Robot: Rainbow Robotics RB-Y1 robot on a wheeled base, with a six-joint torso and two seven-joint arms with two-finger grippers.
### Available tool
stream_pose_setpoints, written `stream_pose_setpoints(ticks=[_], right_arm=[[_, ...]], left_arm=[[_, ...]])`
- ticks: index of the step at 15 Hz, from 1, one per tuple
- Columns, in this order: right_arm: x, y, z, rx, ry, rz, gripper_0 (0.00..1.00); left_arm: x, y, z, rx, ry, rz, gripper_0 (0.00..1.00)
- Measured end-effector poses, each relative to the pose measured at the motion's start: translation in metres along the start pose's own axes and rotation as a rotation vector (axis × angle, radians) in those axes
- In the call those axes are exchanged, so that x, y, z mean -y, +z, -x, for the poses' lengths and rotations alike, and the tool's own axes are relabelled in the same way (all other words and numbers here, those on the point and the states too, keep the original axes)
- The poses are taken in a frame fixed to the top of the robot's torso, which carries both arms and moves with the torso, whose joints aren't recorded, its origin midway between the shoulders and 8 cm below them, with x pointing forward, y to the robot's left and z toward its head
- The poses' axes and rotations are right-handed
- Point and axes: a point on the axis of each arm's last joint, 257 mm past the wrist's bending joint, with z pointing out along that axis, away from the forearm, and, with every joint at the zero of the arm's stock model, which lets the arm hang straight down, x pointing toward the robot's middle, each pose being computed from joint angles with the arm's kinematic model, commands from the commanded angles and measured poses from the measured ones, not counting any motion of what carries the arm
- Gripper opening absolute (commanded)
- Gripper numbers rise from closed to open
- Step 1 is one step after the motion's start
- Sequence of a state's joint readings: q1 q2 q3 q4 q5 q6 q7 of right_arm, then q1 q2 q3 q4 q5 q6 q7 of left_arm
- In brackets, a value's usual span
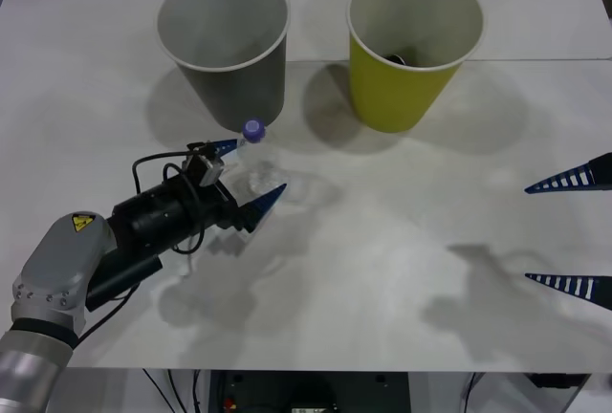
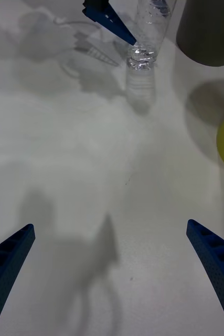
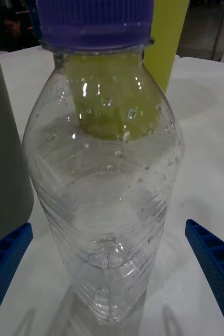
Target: Put the can into the green bin and the plastic bottle into the gray bin
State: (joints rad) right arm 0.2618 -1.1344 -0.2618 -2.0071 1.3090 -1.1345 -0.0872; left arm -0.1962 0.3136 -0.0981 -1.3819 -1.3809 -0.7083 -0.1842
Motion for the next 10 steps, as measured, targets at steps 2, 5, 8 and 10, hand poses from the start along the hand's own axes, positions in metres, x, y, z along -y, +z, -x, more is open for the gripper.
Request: stream_pose_setpoints(ticks=[2,5,8,10], right_arm=[[0.000,0.000,0.000,0.000,0.000,0.000,1.00],[0.000,0.000,0.000,0.000,0.000,0.000,1.00],[0.000,0.000,0.000,0.000,0.000,0.000,1.00],[0.000,0.000,0.000,0.000,0.000,0.000,1.00]], left_arm=[[0.001,0.007,0.003,-0.003,0.010,0.006,1.00],[0.002,0.014,0.004,-0.005,0.014,0.005,0.59],[0.002,0.015,0.005,-0.003,0.012,0.001,0.00],[0.004,0.015,0.006,0.000,0.009,-0.004,0.00]])
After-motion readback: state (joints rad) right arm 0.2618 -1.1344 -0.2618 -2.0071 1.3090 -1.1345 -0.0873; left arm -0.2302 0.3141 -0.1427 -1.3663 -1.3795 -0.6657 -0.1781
